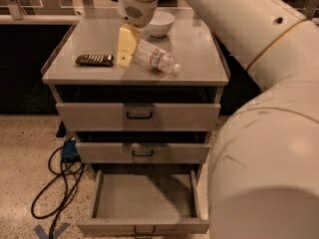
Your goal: Place water bottle into bottom drawer
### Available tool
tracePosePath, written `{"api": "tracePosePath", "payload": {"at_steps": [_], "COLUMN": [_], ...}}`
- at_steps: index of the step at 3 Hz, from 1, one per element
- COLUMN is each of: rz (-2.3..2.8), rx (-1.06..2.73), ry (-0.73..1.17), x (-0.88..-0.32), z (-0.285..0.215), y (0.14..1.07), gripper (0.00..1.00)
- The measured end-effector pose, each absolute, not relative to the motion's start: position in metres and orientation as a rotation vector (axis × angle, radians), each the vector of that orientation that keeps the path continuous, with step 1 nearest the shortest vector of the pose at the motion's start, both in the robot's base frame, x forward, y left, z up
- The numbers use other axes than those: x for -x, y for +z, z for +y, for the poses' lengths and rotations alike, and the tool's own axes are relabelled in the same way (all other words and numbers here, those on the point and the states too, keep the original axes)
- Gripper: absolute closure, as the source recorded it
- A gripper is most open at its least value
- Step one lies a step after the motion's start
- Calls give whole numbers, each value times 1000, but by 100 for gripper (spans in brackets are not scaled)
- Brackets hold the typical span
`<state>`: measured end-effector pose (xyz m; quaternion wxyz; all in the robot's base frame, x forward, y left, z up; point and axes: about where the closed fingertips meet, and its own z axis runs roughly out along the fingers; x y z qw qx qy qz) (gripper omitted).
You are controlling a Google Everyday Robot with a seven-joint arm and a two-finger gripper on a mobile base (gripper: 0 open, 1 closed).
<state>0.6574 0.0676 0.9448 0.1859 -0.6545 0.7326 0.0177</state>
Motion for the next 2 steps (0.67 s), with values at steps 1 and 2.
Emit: {"api": "tracePosePath", "payload": {"at_steps": [1,2], "rz": [2064,2075], "rx": [1843,1731], "ry": [49,24], "x": [-657,-660], "z": [67,36], "y": [944,953], "gripper": [0,0]}}
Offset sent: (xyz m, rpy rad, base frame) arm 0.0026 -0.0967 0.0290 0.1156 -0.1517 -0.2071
